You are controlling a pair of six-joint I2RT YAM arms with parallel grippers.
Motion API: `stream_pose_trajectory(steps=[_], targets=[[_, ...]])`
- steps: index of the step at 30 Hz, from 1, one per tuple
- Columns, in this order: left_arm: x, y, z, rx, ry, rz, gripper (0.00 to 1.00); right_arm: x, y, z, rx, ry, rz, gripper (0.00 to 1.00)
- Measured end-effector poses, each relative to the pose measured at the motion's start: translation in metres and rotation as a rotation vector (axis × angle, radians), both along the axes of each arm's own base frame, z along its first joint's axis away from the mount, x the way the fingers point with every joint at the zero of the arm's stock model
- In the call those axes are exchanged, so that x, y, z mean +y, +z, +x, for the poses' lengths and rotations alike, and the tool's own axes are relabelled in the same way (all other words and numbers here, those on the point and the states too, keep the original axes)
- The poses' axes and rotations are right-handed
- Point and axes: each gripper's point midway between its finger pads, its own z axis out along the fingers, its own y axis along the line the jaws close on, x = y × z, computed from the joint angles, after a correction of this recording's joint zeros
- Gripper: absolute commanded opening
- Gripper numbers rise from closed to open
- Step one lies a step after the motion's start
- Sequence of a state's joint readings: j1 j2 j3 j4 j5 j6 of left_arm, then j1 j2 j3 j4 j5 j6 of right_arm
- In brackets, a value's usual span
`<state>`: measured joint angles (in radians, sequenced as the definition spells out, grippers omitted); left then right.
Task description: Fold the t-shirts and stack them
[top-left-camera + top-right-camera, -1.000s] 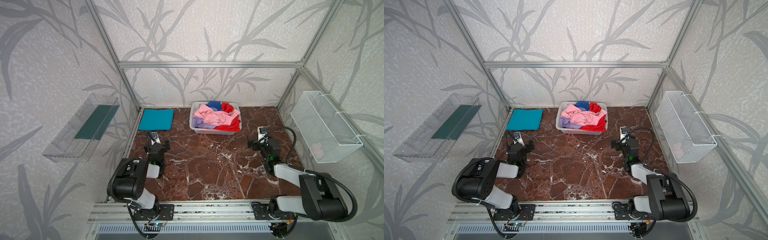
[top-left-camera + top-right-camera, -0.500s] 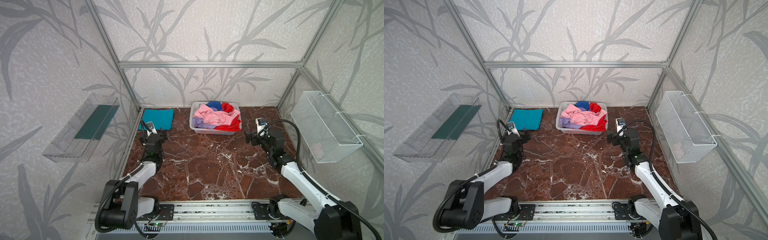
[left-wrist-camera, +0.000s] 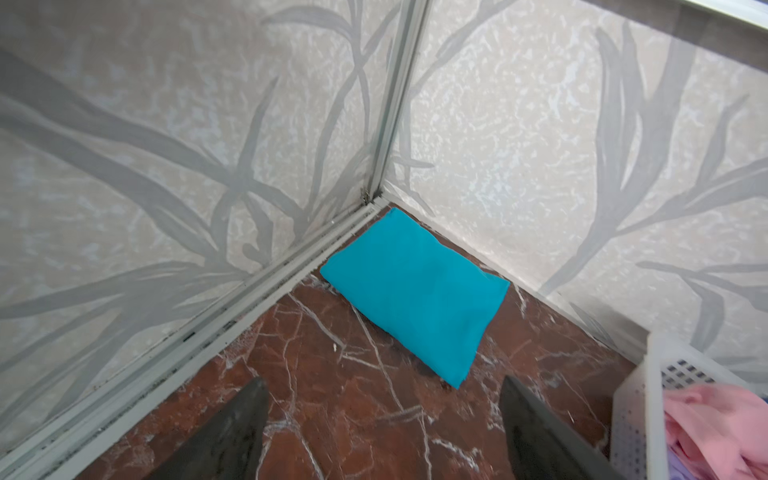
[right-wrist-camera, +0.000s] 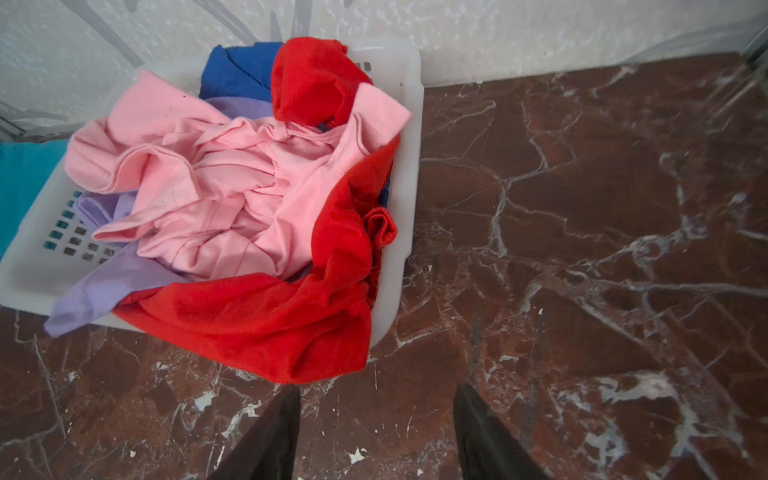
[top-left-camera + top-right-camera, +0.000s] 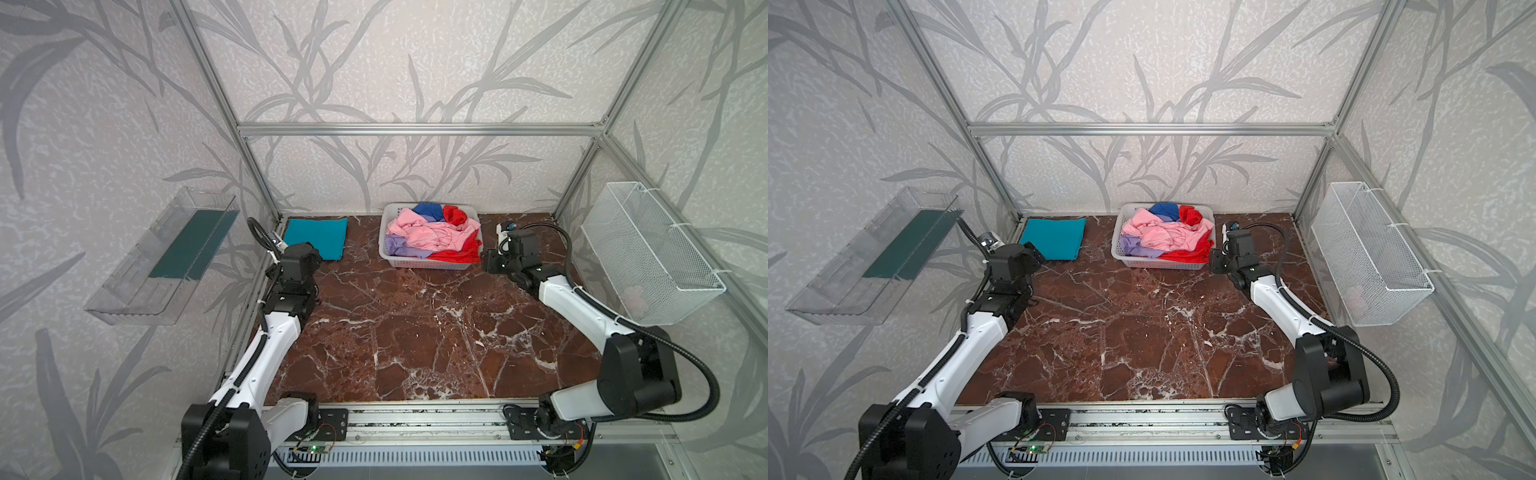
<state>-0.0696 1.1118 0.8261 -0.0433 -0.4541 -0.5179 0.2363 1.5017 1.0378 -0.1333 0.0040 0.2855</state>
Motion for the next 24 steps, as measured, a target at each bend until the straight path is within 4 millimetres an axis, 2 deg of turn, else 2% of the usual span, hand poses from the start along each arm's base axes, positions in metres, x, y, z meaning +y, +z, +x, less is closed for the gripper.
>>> stream_pose_trajectory(steps=[1,6,9,10,12,13,15,17,21,24], targets=[[-0.005,-0.001,0.004,0.013,-0.028,-0.017,0.98,0.000,-0.005,0.004,0.017,-0.018,0.011,0.54],[-0.037,-0.006,0.030,0.049,-0.156,-0.118,0.99,0.002,-0.037,0.025,0.097,-0.110,0.067,0.52],[-0.066,-0.029,0.038,0.107,-0.231,-0.167,0.87,0.003,-0.052,0.038,0.113,-0.152,0.095,0.51],[-0.078,-0.039,0.040,0.134,-0.259,-0.177,0.80,0.003,-0.053,0.042,0.104,-0.163,0.102,0.48],[-0.101,-0.056,0.044,0.184,-0.310,-0.190,0.73,0.003,-0.055,0.046,0.095,-0.181,0.114,0.40],[-0.113,-0.064,0.047,0.213,-0.337,-0.195,0.71,0.003,-0.055,0.049,0.086,-0.188,0.124,0.31],[-0.133,-0.078,0.053,0.253,-0.379,-0.198,0.70,0.004,-0.056,0.052,0.069,-0.202,0.147,0.21],[-0.152,-0.088,0.058,0.283,-0.412,-0.198,0.71,0.004,-0.055,0.054,0.048,-0.215,0.171,0.16],[-0.183,-0.101,0.069,0.326,-0.465,-0.194,0.72,0.006,-0.054,0.049,0.030,-0.236,0.230,0.18],[-0.208,-0.104,0.082,0.338,-0.509,-0.193,0.73,0.006,-0.054,0.024,0.036,-0.258,0.256,0.20]])
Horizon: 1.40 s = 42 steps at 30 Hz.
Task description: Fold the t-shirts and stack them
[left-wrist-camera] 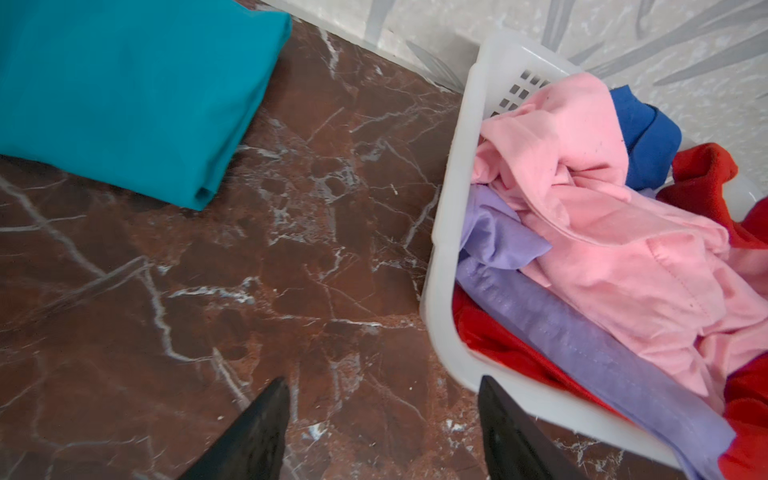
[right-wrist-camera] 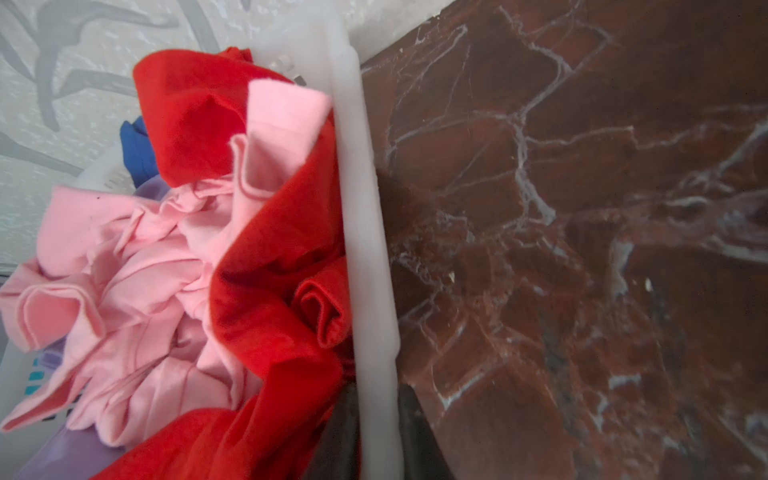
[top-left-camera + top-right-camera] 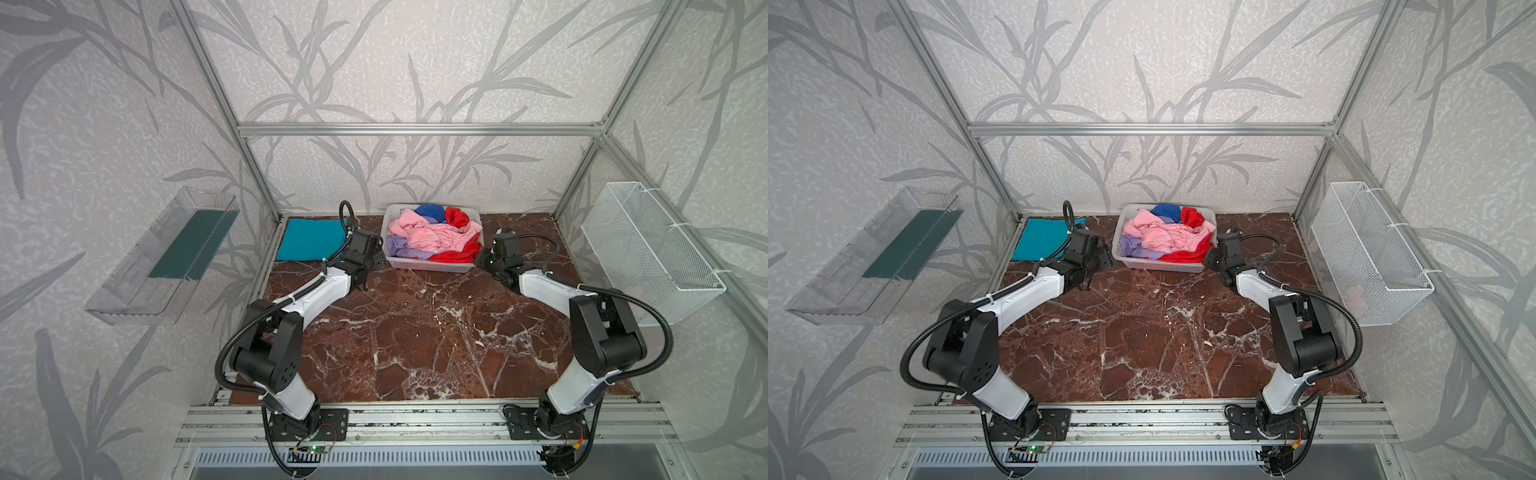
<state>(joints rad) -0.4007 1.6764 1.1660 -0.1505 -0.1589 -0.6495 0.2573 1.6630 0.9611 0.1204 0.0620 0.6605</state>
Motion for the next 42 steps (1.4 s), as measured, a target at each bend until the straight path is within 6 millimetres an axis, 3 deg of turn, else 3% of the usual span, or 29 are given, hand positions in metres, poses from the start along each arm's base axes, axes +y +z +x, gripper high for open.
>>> stream_pose_trajectory(steps=[6,10,14,17,22,27,30,34,38,42], targets=[[-0.056,-0.013,0.016,0.019,-0.093,0.010,0.73,0.006,0.001,-0.068,0.049,0.015,0.019,0.22],[-0.076,-0.022,0.023,0.030,-0.126,0.027,0.73,0.013,0.003,-0.112,0.066,0.047,0.005,0.39],[-0.096,-0.027,0.035,0.029,-0.159,0.021,0.73,0.040,0.005,-0.168,0.058,0.171,-0.017,0.46],[-0.115,-0.028,0.045,0.022,-0.194,-0.003,0.73,0.055,0.006,-0.200,0.050,0.273,-0.046,0.57],[-0.165,-0.020,0.070,-0.007,-0.280,-0.084,0.73,0.061,0.013,-0.230,0.051,0.392,-0.204,0.82],[-0.192,-0.009,0.079,-0.022,-0.342,-0.122,0.76,0.043,0.045,-0.234,0.037,0.393,-0.402,0.84],[-0.190,0.008,0.084,-0.047,-0.360,-0.114,0.76,0.034,0.076,-0.228,0.000,0.377,-0.516,0.83],[-0.164,0.032,0.089,-0.070,-0.342,-0.102,0.75,0.055,0.101,-0.215,-0.055,0.442,-0.651,0.83],[-0.093,0.062,0.083,-0.093,-0.244,-0.090,0.75,0.091,0.089,-0.194,-0.056,0.545,-0.739,0.84],[-0.016,0.081,0.056,-0.112,-0.113,-0.060,0.75,0.129,0.055,-0.163,0.009,0.622,-0.737,0.82]])
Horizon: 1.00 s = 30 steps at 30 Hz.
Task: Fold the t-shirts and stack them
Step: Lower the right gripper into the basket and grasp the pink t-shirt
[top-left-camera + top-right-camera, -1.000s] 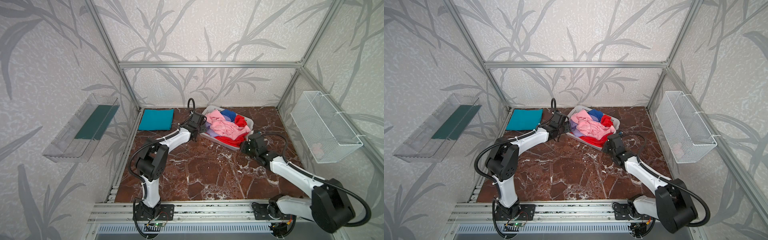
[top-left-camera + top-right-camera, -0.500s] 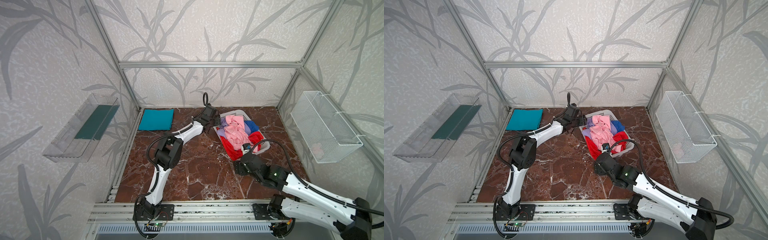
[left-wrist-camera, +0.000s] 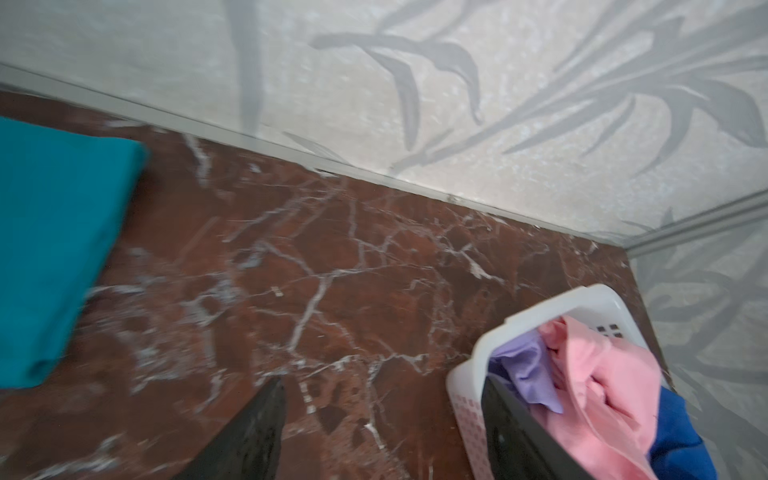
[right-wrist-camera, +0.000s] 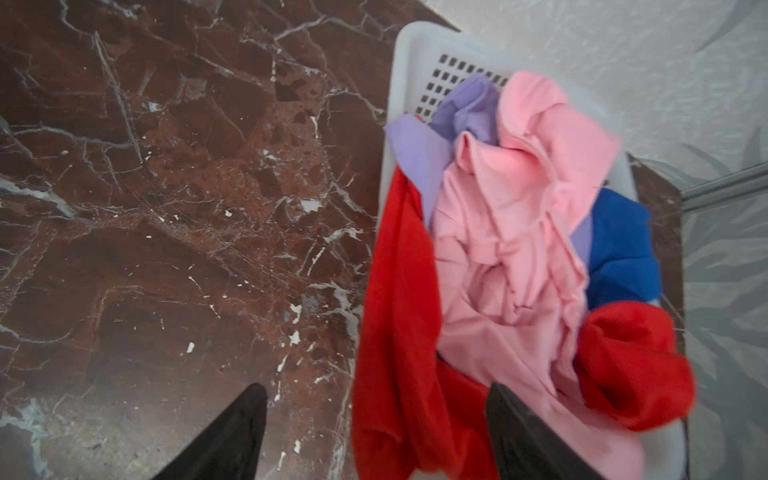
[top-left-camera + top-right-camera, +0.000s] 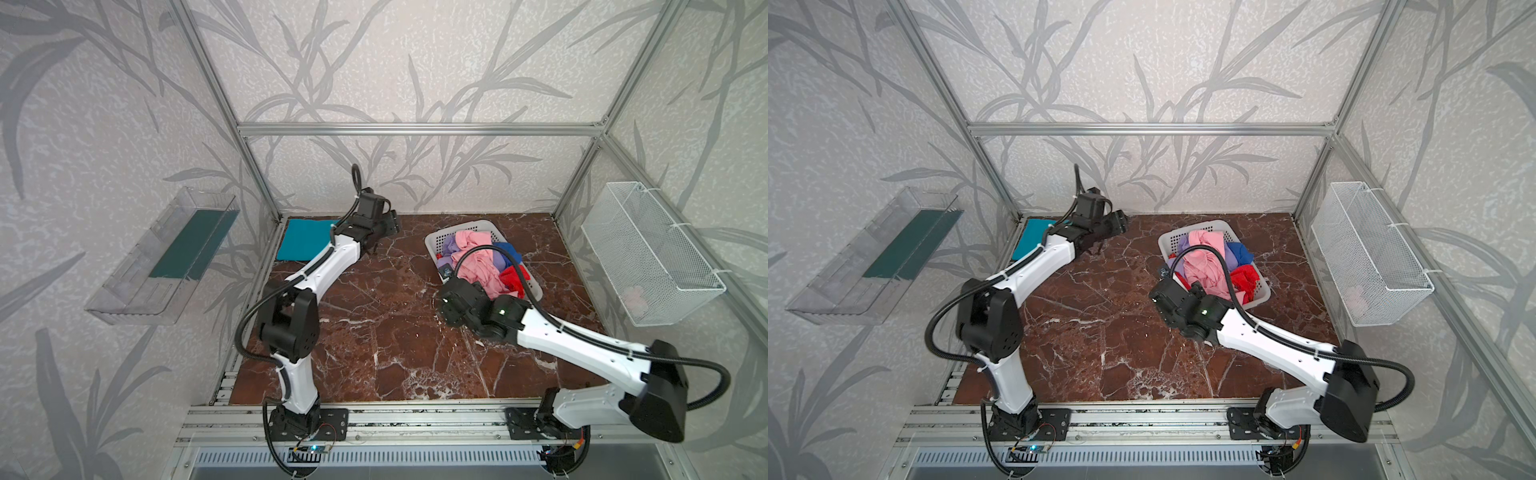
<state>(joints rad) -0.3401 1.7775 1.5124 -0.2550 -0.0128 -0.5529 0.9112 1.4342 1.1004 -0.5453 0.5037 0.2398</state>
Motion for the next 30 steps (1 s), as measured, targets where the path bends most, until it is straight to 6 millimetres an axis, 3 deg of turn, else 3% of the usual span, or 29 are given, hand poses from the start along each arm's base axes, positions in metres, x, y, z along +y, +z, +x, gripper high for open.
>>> stream_pose_trajectory(steps=[2,4,6,9,12,20,23,25,27,30], targets=[[0.022,0.001,-0.018,0.001,0.040,0.015,0.75,0.009,-0.022,0.018,0.044,-0.006,-0.007,0.80],[0.032,-0.004,-0.035,0.013,0.055,0.028,0.75,0.015,-0.046,0.033,0.093,-0.007,-0.026,0.74],[0.038,-0.017,-0.049,0.041,0.061,0.043,0.75,0.014,-0.068,0.049,0.134,-0.028,-0.051,0.61],[0.043,-0.040,-0.062,0.097,0.063,0.064,0.75,0.004,-0.088,0.069,0.192,-0.074,-0.031,0.34],[0.046,-0.051,-0.068,0.129,0.064,0.075,0.74,-0.011,-0.089,0.086,0.216,-0.121,0.018,0.21],[0.038,-0.058,-0.058,0.146,0.053,0.039,0.73,-0.085,-0.083,0.133,0.183,-0.241,0.029,0.12],[0.035,-0.067,-0.056,0.167,0.047,0.029,0.73,-0.109,-0.080,0.145,0.178,-0.293,0.026,0.16],[0.033,-0.070,-0.056,0.175,0.044,0.024,0.73,-0.114,-0.082,0.149,0.186,-0.302,0.029,0.44],[0.033,-0.071,-0.056,0.176,0.042,0.022,0.73,-0.102,-0.085,0.148,0.205,-0.277,0.063,0.64],[0.032,-0.070,-0.056,0.173,0.041,0.020,0.73,-0.082,-0.081,0.144,0.209,-0.238,0.089,0.75]])
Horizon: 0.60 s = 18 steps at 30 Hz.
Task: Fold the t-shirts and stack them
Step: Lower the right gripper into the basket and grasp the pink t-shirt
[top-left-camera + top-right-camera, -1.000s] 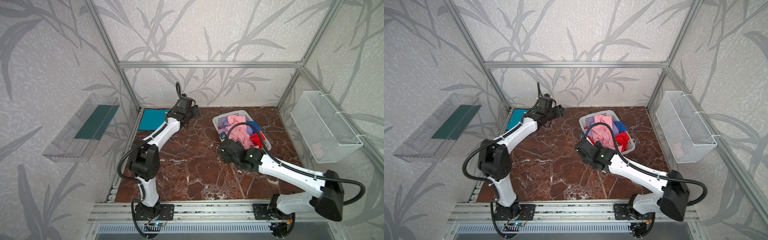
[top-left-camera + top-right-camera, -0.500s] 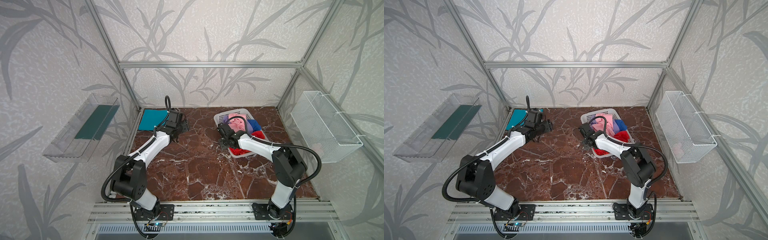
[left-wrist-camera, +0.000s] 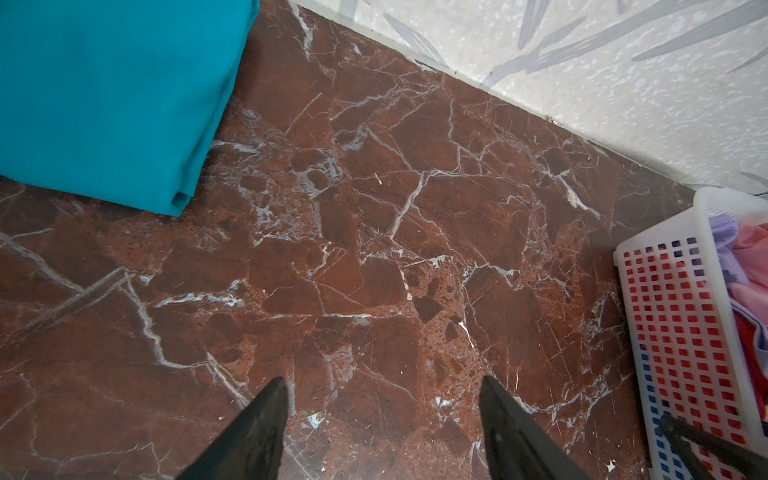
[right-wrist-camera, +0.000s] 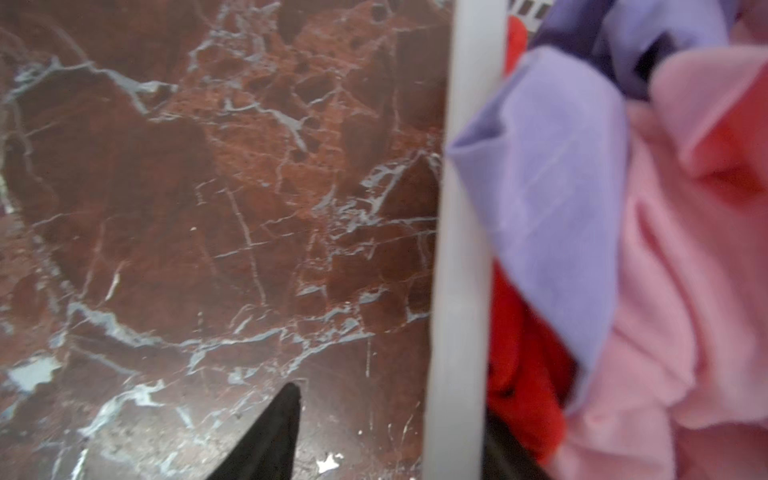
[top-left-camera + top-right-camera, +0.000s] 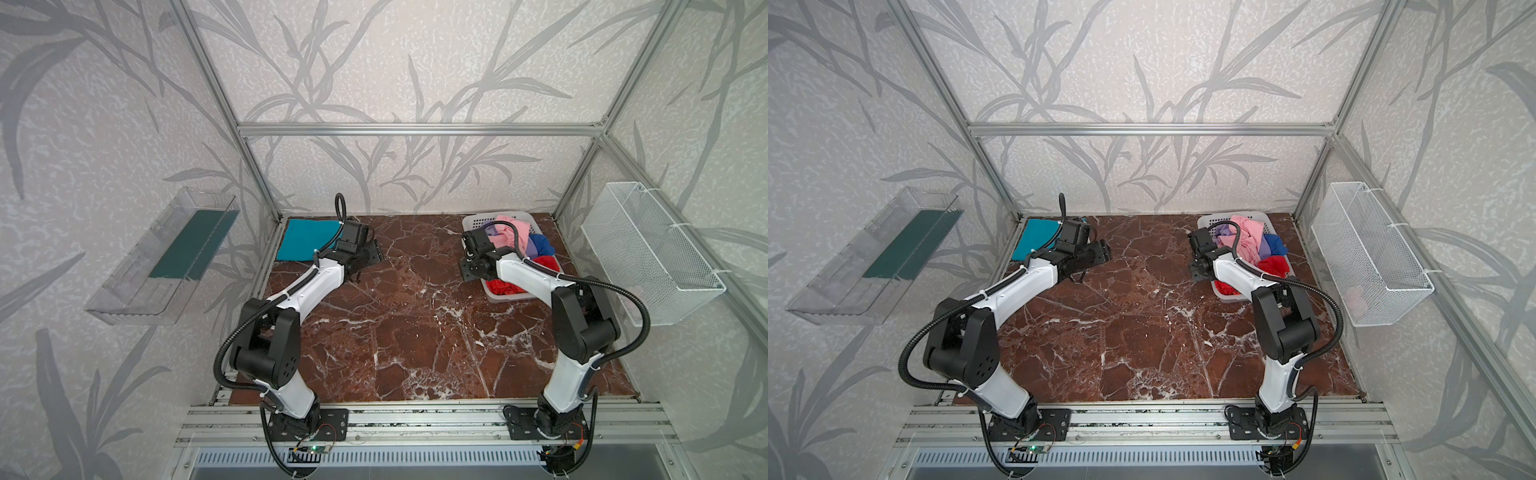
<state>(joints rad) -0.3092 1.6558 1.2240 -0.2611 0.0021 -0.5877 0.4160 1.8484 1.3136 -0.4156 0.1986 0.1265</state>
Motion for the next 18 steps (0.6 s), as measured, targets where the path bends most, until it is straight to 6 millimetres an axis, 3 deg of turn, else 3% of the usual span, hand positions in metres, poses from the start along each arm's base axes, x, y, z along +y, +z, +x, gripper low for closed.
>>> stream_pose_trajectory(steps=[4,7,11,13,16,18], targets=[[0.000,0.000,0.000,0.000,0.000,0.000,0.74,0.010,0.018,-0.002,-0.035,0.015,0.026,0.80],[0.000,0.000,0.000,0.000,-0.001,0.001,0.74,0.002,0.051,0.003,-0.105,-0.007,0.040,0.80],[0.000,0.000,0.000,-0.001,-0.001,0.000,0.74,-0.041,0.105,0.023,-0.232,-0.129,0.057,0.81],[0.000,0.000,0.000,-0.002,-0.001,0.000,0.74,-0.068,0.120,0.033,-0.272,-0.206,0.061,0.83],[0.000,0.000,0.000,-0.001,-0.003,0.003,0.74,-0.099,0.112,0.041,-0.267,-0.285,0.049,0.85],[0.000,0.000,0.000,0.000,-0.006,0.006,0.74,-0.108,0.090,0.048,-0.229,-0.311,0.045,0.83]])
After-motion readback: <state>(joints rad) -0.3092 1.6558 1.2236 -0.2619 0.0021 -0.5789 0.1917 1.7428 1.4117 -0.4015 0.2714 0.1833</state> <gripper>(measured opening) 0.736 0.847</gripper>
